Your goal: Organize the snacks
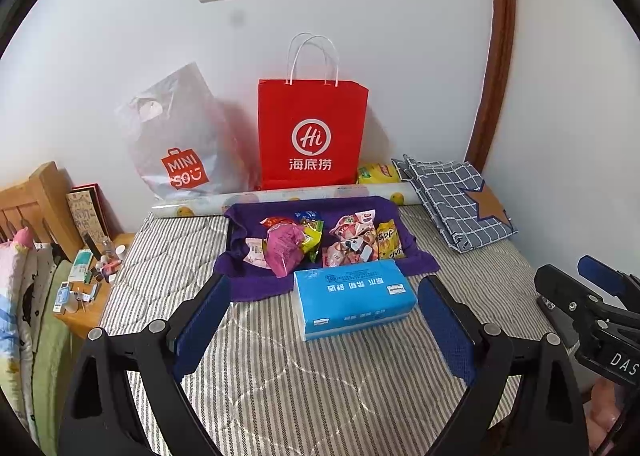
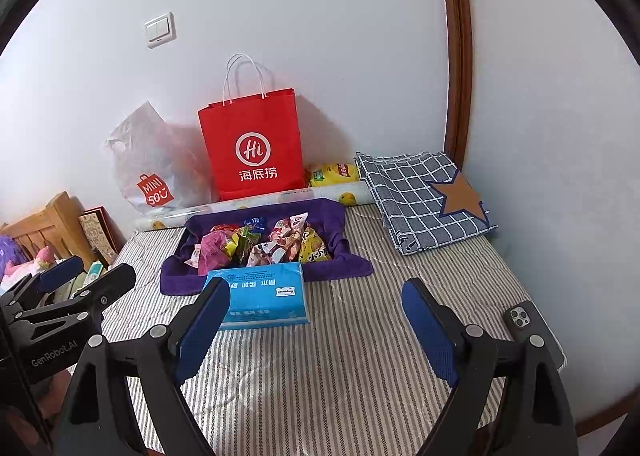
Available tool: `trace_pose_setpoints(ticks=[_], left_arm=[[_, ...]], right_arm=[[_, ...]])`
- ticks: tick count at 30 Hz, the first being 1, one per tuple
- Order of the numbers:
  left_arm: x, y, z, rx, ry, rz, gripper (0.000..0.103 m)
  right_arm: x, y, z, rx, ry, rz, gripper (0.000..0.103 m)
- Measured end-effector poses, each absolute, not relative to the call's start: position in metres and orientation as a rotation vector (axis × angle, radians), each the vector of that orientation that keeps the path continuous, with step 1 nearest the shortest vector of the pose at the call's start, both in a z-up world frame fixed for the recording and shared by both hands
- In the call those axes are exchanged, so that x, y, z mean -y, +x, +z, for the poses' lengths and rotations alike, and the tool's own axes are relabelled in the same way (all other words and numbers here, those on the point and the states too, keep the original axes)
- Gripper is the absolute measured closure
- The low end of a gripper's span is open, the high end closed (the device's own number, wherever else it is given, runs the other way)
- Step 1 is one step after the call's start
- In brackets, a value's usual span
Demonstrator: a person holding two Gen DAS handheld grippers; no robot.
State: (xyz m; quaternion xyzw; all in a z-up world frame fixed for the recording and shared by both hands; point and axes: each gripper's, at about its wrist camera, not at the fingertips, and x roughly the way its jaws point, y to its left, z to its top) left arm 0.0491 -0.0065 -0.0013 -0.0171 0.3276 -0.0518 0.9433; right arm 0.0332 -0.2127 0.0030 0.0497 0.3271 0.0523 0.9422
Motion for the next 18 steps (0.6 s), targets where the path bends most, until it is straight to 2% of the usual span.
trace_pose_setpoints(ticks=[18], left_arm=[[0.0073,0.0472,0.0000,-0.663,-0.034,-0.109,0.009]], right_arm=[[0.2136,0.0291,0.0077,-0.654,0.107,0.107,0.016]])
